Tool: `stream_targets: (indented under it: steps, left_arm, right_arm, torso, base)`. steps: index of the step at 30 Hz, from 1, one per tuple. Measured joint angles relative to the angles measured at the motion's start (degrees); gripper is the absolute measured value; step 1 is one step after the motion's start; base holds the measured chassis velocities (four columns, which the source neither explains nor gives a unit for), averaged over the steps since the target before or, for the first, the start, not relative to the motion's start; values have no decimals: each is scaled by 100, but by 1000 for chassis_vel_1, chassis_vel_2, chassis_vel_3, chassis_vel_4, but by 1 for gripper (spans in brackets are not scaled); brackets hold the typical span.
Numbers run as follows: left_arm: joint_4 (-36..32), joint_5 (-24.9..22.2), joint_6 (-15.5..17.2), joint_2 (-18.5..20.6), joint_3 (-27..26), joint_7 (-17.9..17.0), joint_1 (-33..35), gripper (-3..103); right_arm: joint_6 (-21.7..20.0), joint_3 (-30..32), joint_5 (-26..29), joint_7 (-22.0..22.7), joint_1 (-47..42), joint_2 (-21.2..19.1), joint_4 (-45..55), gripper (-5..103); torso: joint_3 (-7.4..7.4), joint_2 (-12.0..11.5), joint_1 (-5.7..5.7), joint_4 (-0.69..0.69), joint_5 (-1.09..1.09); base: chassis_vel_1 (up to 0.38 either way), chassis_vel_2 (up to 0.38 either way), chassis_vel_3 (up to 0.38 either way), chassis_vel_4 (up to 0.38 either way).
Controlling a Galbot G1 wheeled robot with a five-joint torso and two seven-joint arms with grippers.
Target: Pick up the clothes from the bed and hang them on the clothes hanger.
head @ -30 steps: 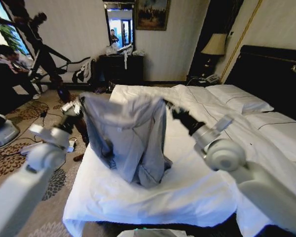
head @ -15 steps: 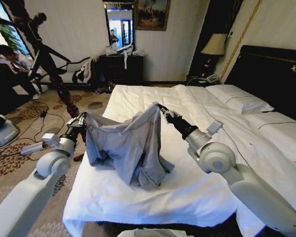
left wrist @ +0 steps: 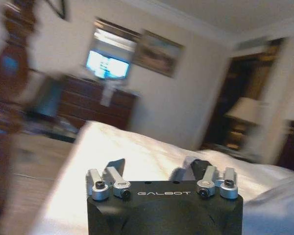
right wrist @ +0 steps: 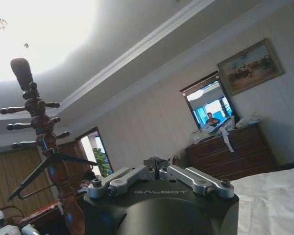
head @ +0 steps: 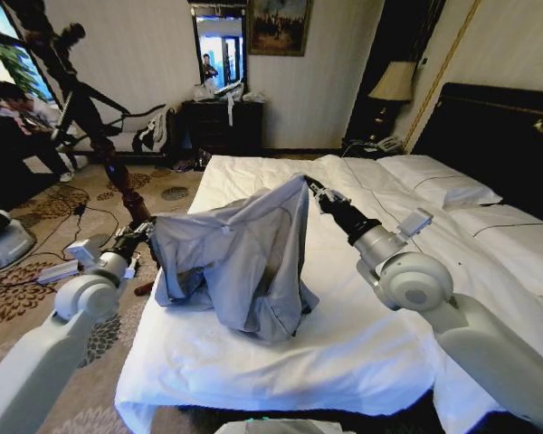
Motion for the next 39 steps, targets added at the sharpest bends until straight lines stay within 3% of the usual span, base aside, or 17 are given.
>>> stream_targets:
  steps: [4, 5, 7, 9, 12, 15, 17, 18, 19, 22, 24, 26, 28, 31, 34, 37, 39]
  left_arm:
    - [-102, -85, 121, 8, -119, 470, 173, 85]
    - [-114, 128, -4, 18, -123, 651, 182, 95]
    - [-114, 187, -91, 18, -122, 695, 168, 95]
    - [-131, 304, -446, 18, -165, 886, 84, 100]
    - [-165, 301, -631, 47, -256, 694, -21, 100]
    - [-70, 372, -795, 76, -344, -9, -189, 100]
    - [-29, 360, -808, 93, -372, -128, -190, 100]
    - [-25, 226, -744, 132, -429, -34, -102, 100]
    - [-182, -74, -437, 218, -580, 422, 226, 100]
    - [-342, -92, -140, 248, -663, 886, 582, 100]
    - [-421, 461, 289, 270, -648, 1285, 776, 100]
    - [-409, 694, 343, 286, -616, 1324, 794, 100]
    - [-323, 1575, 314, 361, -513, 1395, 876, 100]
    - [-281, 1647, 112, 368, -511, 1334, 809, 100]
    - [-203, 1057, -429, 406, -645, 690, 294, 100]
    - [-87, 846, -692, 623, -710, 375, -57, 100]
    - [175, 731, -949, 1066, -759, 79, -517, 100]
  right_arm:
    - [3, 15, 0, 18, -27, -19, 38, 0]
    - [3, 16, -5, 19, -30, -32, 63, 0]
    - [4, 18, -5, 19, -32, -35, 71, 0]
    - [11, 52, -3, 19, -64, -57, 112, 0]
    - [25, 82, 0, 19, -87, -77, 139, 0]
    - [34, 62, 6, 11, -32, -50, 143, 0]
    - [34, 51, 8, 7, -23, -34, 145, 0]
    - [34, 48, 8, 4, -23, -26, 154, 0]
    - [34, 49, 8, 1, -32, -17, 163, 0]
    - [34, 55, 7, 0, -44, -11, 164, 0]
    - [34, 70, 5, 0, -70, -8, 164, 0]
    - [34, 72, 2, -1, -80, -8, 165, 0]
    - [34, 60, -13, -2, -94, 13, 161, 0]
    - [32, 41, -22, -5, -96, 37, 149, 0]
    - [32, -40, -30, -40, 2, 87, 73, 0]
    - [42, -66, -30, -83, 35, 89, 41, 0]
    - [87, -72, -28, -142, 51, 116, 32, 0]
  torso:
    - [0, 0, -1, -1, 0]
    - [0, 0, 0, -2, 0]
    - [0, 0, -1, -2, -1]
    - [0, 0, 0, -2, -1]
    - [0, 0, -1, -3, 1]
    - [0, 0, 0, -3, 0]
    - [0, 0, 0, -2, 0]
    - [0, 0, 1, -2, -1]
    - [0, 0, 2, -3, -1]
    - [0, 0, 0, 3, 2]
    - [-1, 1, -2, 0, 0]
    - [-1, 1, -2, -2, 1]
    - [1, 0, 1, -4, -3]
    - [1, 0, 1, 2, 0]
    - [0, 1, 0, -2, -2]
    - [1, 0, 0, -2, -1]
    - [1, 0, 1, -5, -1]
  base:
    - [0, 0, 0, 0]
    - [0, 0, 0, 0]
    - [0, 0, 0, 0]
    - [0, 0, 0, 0]
    - [0, 0, 0, 0]
    - [0, 0, 0, 0]
    - [0, 0, 0, 0]
    - [0, 0, 0, 0]
    - [0, 0, 0, 0]
    - [0, 0, 0, 0]
    - [0, 0, 0, 0]
    - [0, 0, 0, 0]
    - [0, 0, 0, 0]
    - [0, 0, 0, 0]
    - [0, 0, 0, 0]
    - [0, 0, 0, 0]
    - [0, 0, 0, 0]
